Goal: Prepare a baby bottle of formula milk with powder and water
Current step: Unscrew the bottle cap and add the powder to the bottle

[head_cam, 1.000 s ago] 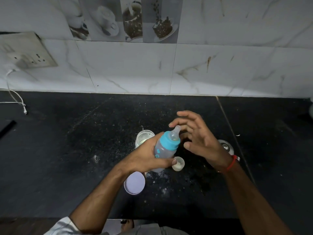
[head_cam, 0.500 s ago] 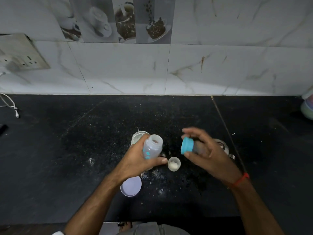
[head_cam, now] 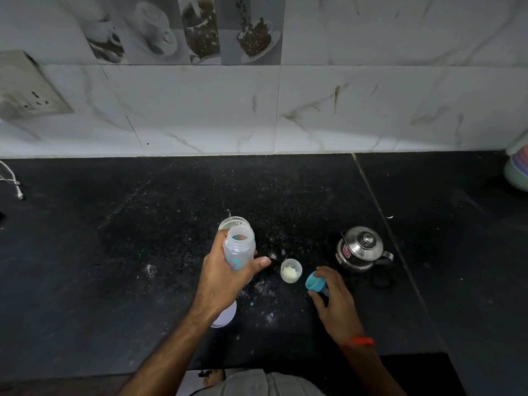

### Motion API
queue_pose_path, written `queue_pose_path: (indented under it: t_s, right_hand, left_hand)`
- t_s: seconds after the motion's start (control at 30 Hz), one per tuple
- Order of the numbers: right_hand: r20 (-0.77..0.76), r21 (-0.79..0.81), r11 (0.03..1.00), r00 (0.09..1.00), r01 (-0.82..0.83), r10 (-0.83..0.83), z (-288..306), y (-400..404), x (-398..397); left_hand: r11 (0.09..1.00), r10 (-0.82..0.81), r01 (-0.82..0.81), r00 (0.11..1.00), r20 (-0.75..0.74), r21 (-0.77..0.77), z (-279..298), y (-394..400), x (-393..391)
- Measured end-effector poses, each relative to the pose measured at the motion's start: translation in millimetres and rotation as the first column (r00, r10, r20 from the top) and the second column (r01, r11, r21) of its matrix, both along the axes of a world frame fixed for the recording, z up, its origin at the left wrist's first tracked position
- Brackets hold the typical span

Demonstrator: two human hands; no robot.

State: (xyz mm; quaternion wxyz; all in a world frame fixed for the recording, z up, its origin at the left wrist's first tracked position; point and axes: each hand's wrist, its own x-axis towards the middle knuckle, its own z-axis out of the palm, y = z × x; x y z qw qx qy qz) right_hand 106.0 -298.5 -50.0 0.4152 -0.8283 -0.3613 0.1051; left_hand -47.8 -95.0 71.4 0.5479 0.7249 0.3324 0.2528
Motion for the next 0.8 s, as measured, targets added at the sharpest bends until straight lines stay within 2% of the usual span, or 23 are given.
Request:
queue_pose_path:
  t_s: [0.17,0.33,0.43,0.53,0.63,0.8]
  right_hand:
    - [0.092,-0.074,0.997,0.996,-0.012,0.019,-6.0,6.7,6.1]
    - [0.385,-0.217,0.975,0.922,0.043,0.045,3.0,22.7,-1.0]
    - [0.435,-0.313,0.946,0.898,0.085,0.063,0.5,36.6,4.8]
    - [0.371,-0.329,0.942,0.926,0.063,0.068,-2.2,44.3,9.7]
    - [0.265,-0.246,0.969,0.964,0.031,0.037,1.1,46.4,8.2]
    - [0.009,0.133,0.990,0.999,0.035,-0.036,33.6,51.3,3.8]
  left_hand:
    - [0.999,0.026,-0.025,0.999,-0.025,0.023,-2.0,-1.4,3.7]
    - [0.999,0.016,-0.015,1.000,-0.021,0.042,2.3,-1.9,10.0]
    - [0.998,0.016,-0.016,1.000,-0.008,0.054,4.6,-2.8,10.3]
    - [0.999,0.022,-0.022,1.000,0.009,0.049,5.0,-2.9,8.4]
    - [0.999,0.018,-0.020,1.000,0.023,0.044,3.5,-2.4,4.9]
    - [0.999,-0.015,0.014,1.000,0.019,0.049,-6.4,-5.4,2.6]
